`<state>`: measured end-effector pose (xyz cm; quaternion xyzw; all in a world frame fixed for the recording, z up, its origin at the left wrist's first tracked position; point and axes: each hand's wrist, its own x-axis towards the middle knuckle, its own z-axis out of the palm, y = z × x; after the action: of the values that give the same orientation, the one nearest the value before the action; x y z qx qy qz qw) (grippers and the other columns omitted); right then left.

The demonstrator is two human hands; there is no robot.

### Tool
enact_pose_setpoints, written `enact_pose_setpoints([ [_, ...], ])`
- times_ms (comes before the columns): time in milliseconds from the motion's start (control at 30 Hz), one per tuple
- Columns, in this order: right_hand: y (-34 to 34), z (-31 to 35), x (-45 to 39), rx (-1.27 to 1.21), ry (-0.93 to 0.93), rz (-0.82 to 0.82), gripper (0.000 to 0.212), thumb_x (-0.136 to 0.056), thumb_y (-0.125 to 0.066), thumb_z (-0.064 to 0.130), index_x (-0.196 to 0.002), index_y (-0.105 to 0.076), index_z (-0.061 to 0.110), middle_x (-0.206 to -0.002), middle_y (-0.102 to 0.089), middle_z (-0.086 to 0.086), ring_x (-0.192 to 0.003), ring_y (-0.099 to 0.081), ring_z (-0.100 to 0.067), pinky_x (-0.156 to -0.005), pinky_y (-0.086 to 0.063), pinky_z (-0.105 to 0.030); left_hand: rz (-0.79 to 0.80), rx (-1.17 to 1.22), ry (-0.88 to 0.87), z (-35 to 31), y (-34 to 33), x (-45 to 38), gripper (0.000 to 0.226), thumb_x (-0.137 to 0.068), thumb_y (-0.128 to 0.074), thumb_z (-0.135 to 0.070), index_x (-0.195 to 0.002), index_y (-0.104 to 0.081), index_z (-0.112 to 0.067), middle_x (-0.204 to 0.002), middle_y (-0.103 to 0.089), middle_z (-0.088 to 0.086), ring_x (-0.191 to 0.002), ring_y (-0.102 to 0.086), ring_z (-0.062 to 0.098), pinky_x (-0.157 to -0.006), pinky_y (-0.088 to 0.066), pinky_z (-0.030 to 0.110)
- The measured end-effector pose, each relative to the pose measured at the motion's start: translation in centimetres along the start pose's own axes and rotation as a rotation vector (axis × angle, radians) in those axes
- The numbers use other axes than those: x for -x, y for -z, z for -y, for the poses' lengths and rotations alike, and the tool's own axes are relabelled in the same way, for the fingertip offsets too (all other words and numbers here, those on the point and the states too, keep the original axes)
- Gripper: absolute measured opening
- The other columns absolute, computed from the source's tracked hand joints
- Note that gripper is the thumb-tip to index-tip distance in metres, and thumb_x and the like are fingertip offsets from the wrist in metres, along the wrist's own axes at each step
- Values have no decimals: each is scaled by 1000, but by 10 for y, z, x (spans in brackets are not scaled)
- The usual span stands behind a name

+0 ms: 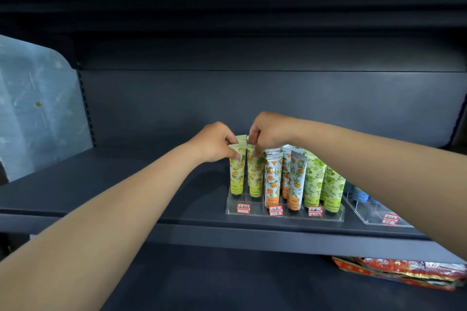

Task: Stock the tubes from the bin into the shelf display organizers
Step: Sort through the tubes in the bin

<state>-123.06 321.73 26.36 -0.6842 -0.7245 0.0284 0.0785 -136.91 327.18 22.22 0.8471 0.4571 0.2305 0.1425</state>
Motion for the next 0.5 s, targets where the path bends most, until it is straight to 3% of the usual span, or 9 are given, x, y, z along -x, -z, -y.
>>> enact_pose_setpoints([
  [500, 16, -1, 23, -40, 30, -88, 36, -75, -77, 21, -110, -68, 18, -109, -66, 5, -98, -60, -15, -80, -47, -26, -11, -37, -33, -13, 19, 21, 41, -72, -80, -23, -110, -66, -17, -102, -64, -2, -92, -61, 12, -83, -46, 23],
])
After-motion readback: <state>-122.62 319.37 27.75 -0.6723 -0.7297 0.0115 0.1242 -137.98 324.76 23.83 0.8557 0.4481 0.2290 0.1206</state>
